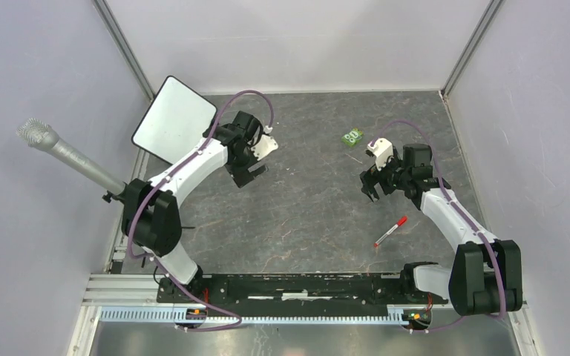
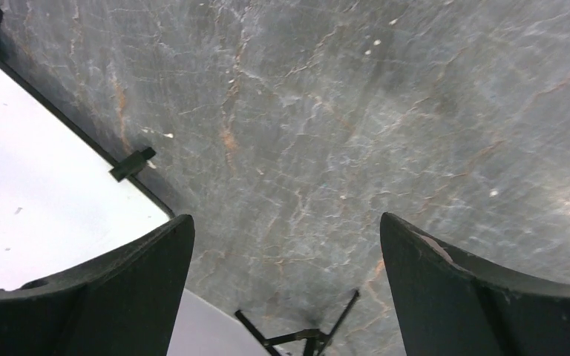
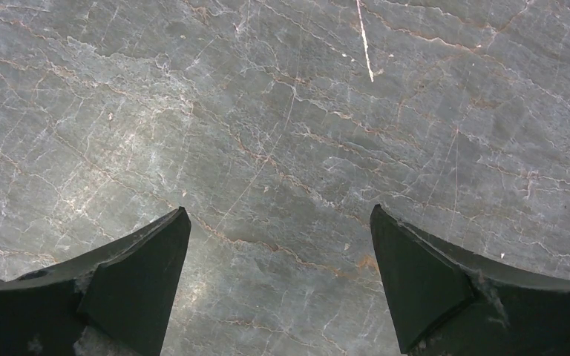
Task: Write a sentence on the whiteboard
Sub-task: Move the whiteboard to the corner of the board.
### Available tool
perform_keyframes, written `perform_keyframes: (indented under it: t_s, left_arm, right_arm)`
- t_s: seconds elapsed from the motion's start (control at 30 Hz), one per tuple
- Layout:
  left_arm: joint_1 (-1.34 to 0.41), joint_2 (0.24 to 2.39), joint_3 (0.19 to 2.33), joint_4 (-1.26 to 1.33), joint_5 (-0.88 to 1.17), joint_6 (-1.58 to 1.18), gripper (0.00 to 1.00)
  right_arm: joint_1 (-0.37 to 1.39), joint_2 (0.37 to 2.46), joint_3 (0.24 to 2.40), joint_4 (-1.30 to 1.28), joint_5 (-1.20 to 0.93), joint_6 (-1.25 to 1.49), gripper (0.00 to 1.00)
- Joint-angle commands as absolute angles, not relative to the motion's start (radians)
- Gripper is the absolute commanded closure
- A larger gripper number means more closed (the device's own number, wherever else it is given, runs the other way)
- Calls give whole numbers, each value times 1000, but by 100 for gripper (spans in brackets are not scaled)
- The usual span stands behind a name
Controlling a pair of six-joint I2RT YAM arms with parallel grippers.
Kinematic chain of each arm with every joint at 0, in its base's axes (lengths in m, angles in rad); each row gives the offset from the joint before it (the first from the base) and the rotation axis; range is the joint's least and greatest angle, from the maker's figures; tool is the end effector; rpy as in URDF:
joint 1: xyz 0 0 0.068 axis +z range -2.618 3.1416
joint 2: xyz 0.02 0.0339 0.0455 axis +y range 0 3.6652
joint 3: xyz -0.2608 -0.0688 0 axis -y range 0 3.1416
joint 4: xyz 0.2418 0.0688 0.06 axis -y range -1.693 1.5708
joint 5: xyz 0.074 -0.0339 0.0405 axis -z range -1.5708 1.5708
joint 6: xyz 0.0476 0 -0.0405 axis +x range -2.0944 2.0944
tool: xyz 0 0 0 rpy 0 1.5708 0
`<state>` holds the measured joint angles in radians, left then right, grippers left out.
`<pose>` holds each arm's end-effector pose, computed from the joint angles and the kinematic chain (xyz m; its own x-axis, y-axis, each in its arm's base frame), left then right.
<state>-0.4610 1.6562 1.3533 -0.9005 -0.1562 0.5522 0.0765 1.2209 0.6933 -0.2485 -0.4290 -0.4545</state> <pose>0.3028 -0.1421 0.2455 -0.5074 0.8306 -0.2296 0.7700 0.5566 0.3120 0.2512 0.0391 0.2064 -0.4671 -0.4362 -0.7691 -0.6350 0.7708 -0.0515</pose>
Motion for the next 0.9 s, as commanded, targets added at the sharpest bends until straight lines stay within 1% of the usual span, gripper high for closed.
perform_keyframes:
  t_s: [0.0,0.2,0.37,0.4,0.6,0.87]
  left_arm:
    - [-428,1688,1365,-849,-249,738,0]
    - [-360,1779,1363,-784,-350,989,0]
    - [-298,1855,1417,-767,-343,1137,0]
    - [-291,1868,1422,-767,-347,1168,1]
    - [-253,1939,1435,-767,-352,1312,15]
    - [-191,2029,1505,-761,-360,1417,27]
  right_arm:
    - [75,1202,688,-221,-452,-472,3]
    - [75,1203,684,-224,-453,-482,3]
    - [74,1204,681,-226,-452,-485,3]
    - [75,1205,681,-226,-452,-486,3]
    - [75,1206,680,-232,-455,-490,3]
    - [75,1210,681,-235,-451,-492,3]
